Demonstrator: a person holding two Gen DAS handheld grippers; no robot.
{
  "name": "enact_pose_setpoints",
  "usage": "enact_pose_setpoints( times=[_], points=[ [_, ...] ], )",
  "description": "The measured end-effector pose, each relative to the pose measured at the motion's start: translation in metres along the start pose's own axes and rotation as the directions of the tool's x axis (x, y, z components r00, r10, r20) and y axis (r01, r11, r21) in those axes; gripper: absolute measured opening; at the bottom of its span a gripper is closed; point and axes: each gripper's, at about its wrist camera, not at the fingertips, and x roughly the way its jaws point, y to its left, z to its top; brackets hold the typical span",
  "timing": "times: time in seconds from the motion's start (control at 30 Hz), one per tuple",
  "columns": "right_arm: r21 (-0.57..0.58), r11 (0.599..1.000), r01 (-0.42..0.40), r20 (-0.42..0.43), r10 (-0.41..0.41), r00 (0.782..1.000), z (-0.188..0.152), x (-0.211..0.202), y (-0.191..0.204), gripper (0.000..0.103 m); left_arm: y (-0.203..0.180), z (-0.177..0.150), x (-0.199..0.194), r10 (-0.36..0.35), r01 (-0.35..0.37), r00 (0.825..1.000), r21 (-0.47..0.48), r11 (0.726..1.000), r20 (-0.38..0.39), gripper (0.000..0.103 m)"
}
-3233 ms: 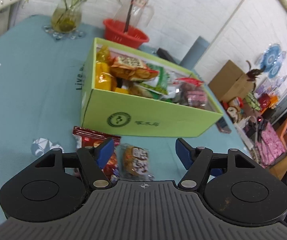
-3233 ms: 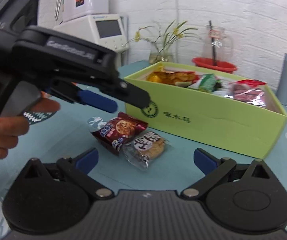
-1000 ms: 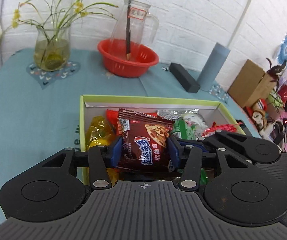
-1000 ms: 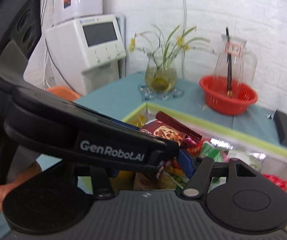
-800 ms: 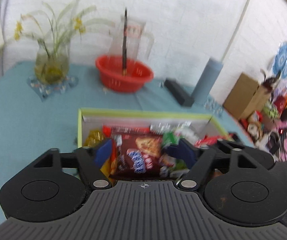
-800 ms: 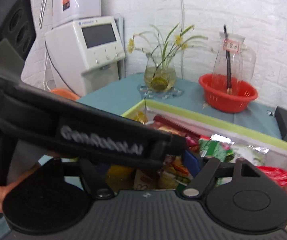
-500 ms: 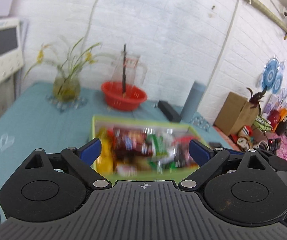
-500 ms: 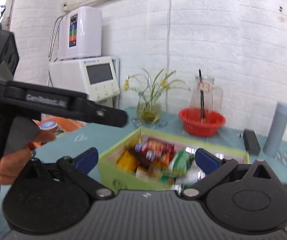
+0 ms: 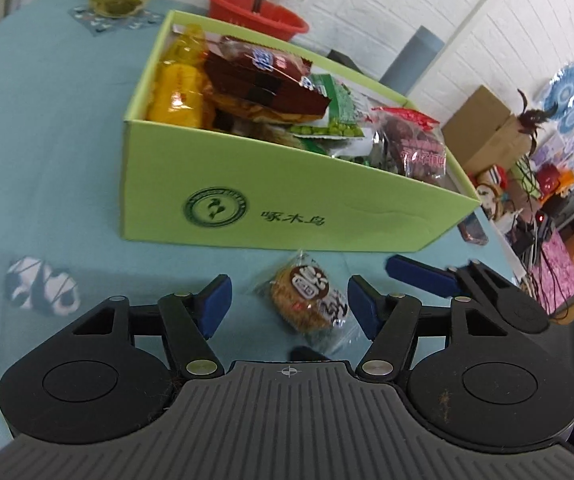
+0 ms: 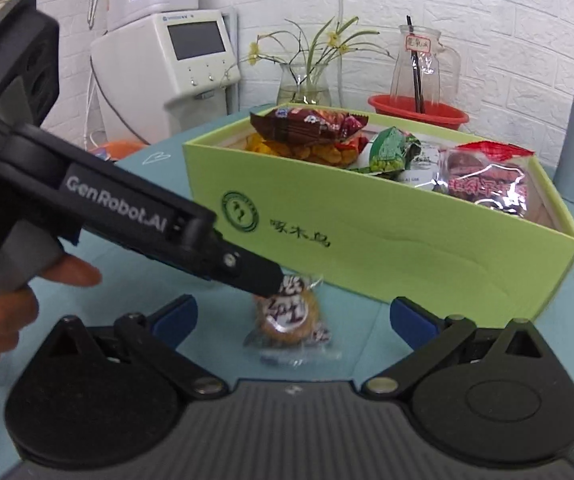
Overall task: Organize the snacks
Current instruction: 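Reach the left gripper to the round cake in clear wrap and grasp it, then lower the wrapped cake into the green box and open the left gripper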
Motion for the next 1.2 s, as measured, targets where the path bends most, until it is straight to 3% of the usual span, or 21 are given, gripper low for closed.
enact_pose_setpoints(
  times=[0.2, 0.23, 0.3, 0.33, 0.73, 1.2],
  points=[
    [0.004, 1.000, -0.009, -0.034, 0.009, 0.999, -0.010, 0.018, 0.005, 0.099, -0.007, 0.003, 0.017, 0.010, -0.010, 1.000, 0.030, 1.000, -0.013, 0.045],
    [-0.012, 1.000, -0.001, -0.034, 0.000, 0.999, -0.011, 0.015, 0.009, 0.087, -0.010, 0.000, 0.017, 0.021, -0.020, 1.000, 0.047, 0.999, -0.014, 0.035],
    [-0.015, 1.000, -0.018, -0.026, 0.018, 1.000, -0.013, 0.003, 0.015, 0.061, -0.016, -0.008, 0.014, 0.020, -0.018, 1.000, 0.064, 0.998, -0.024, 0.029],
    [0.002, 1.000, -0.013, -0.040, 0.013, 0.999, -0.015, -0.002, 0.017, 0.058, -0.018, -0.014, 0.010, 0.012, -0.010, 0.999, 0.058, 0.998, -0.030, 0.028],
    [0.064, 0.997, 0.052, 0.009, -0.052, 0.999, -0.102, -0.110, 0.083, 0.060, -0.054, -0.134, -0.057, -0.029, 0.029, 1.000, 0.083, 0.996, -0.011, 0.029],
    [0.095, 0.995, 0.043, 0.018, -0.045, 0.999, -0.115, -0.129, 0.084, 0.069, -0.059, -0.154, -0.065, -0.055, 0.053, 0.998, 0.102, 0.993, 0.014, 0.037]
  ],
)
